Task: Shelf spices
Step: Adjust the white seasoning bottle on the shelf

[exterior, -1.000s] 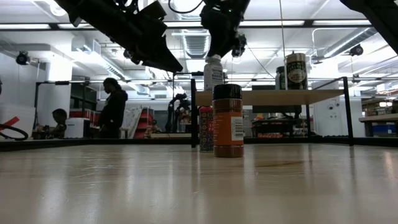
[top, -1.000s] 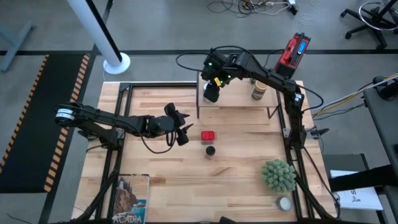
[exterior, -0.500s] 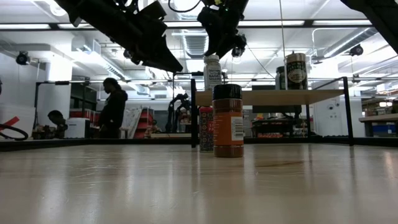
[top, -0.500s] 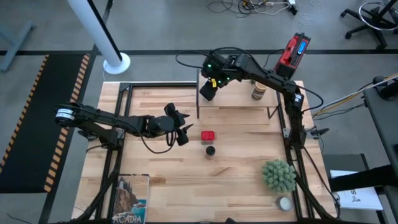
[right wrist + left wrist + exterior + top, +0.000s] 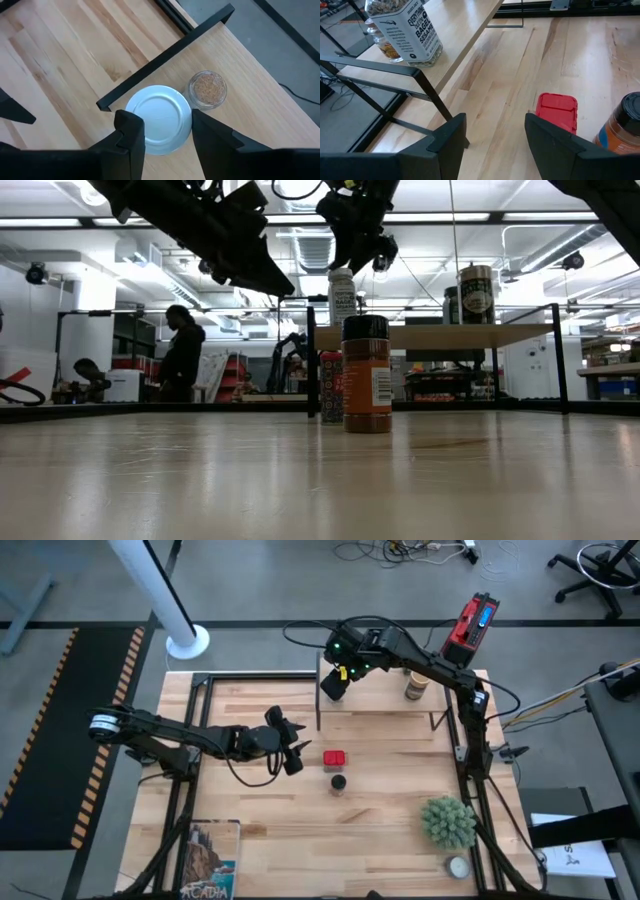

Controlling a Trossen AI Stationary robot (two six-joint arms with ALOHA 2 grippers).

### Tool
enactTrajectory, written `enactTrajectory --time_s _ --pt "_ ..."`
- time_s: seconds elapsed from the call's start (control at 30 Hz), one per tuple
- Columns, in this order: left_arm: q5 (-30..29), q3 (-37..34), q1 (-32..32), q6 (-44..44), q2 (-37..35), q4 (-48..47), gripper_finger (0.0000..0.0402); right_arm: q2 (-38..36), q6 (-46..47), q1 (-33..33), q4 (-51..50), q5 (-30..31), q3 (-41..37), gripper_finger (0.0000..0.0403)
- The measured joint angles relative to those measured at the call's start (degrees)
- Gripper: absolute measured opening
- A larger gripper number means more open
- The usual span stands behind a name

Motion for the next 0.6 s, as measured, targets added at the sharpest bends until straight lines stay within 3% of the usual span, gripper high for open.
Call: enactTrajectory --time_s 0.6 --pt "0.00 0.00 -0.01 0.00 0.00 -0.47 0.0192 -0.09 -0.60 -0.02 -0.44 0.87 0.00 0.0208"
